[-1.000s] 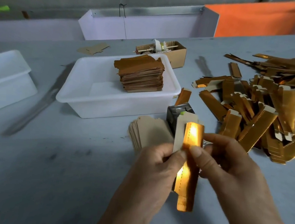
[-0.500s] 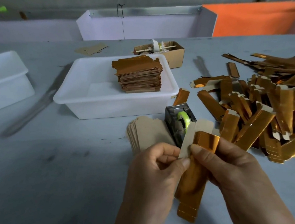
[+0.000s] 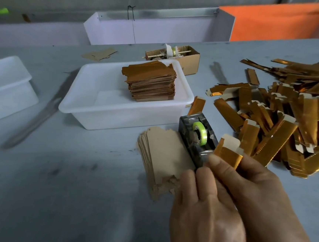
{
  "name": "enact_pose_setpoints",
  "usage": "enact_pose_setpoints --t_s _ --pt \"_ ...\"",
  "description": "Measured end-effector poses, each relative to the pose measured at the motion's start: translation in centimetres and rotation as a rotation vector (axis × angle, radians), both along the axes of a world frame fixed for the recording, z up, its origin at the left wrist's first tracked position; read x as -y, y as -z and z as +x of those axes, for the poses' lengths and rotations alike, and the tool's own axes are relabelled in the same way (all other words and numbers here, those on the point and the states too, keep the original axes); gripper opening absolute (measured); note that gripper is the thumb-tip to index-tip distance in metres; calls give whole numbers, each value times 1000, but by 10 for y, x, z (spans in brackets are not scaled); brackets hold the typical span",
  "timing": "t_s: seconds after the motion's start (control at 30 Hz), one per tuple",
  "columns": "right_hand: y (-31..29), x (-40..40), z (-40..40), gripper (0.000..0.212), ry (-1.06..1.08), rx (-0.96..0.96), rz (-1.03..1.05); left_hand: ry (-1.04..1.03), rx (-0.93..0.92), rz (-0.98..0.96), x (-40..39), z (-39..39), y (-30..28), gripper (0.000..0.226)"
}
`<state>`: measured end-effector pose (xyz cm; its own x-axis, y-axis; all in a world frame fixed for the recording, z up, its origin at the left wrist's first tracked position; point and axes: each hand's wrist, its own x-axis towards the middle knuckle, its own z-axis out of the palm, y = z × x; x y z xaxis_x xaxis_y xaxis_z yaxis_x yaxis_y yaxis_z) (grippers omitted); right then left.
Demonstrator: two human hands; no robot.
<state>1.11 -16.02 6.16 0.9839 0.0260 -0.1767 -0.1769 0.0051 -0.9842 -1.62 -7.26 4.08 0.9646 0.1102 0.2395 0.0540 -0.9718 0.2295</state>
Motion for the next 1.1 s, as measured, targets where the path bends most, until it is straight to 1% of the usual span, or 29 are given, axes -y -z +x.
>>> enact_pose_setpoints --t_s 0.03,0.07,0.1,0.13,0.17,0.2,0.23,0.27,0.3,0.33,0.4,0.47,0.53,0.57,0.63,0.7,0.8,0.9,1.0,1.1 --pt "2 2 0 30 11 0 -14 -41 88 -13 1 -7 0 29" --pt "3 4 1 29 19 -1 -10 4 129 -91 -1 -10 0 30" --pt "3 6 2 27 19 -1 17 76 107 -231 -1 -14 -1 31" --pt "3 8 1 26 9 1 50 85 74 -448 -1 -16 -6 26" --pt "2 10 1 25 -8 8 67 19 18 -692 -5 -15 -10 18" --pt "2 11 0 25 -24 13 68 -57 -102 -949 -9 -14 -13 10" --pt "1 12 -1 26 -33 14 67 -92 -212 -1171 -16 -14 -14 7" --pt "2 13 -3 27 -34 8 72 -93 -297 -1315 -22 -13 -14 6" --pt "2 13 -4 28 -34 -2 79 -74 -350 -1402 -28 -13 -15 6" --pt "3 13 -5 28 -33 -9 73 -51 -376 -1435 -32 -12 -15 7" --pt "5 11 -7 28 -24 -14 21 -4 -394 -1416 -36 -12 -13 14" --pt "3 12 -6 30 -22 0 -51 14 -364 -1398 -36 -12 -10 16" --pt "-3 15 -1 36 26 73 -162 -32 -270 -1407 -35 -11 -9 5" --pt "-5 19 4 37 69 131 -224 -71 -215 -1413 -36 -10 -7 4" --pt "-5 27 17 25 109 182 -318 -142 -100 -1463 -38 -8 -2 12" --pt "1 29 28 11 27 134 -389 -234 -15 -1524 -40 -5 0 17" --pt "14 25 39 12 -81 21 -409 -297 42 -1603 -42 -1 0 15" --pt "20 20 39 16 -129 -40 -423 -293 33 -1623 -42 -1 2 13" --pt "23 20 42 16 -107 -57 -426 -306 28 -1629 -38 0 6 14" --pt "22 19 41 15 -110 -62 -439 -282 -31 -1635 -28 2 5 14"
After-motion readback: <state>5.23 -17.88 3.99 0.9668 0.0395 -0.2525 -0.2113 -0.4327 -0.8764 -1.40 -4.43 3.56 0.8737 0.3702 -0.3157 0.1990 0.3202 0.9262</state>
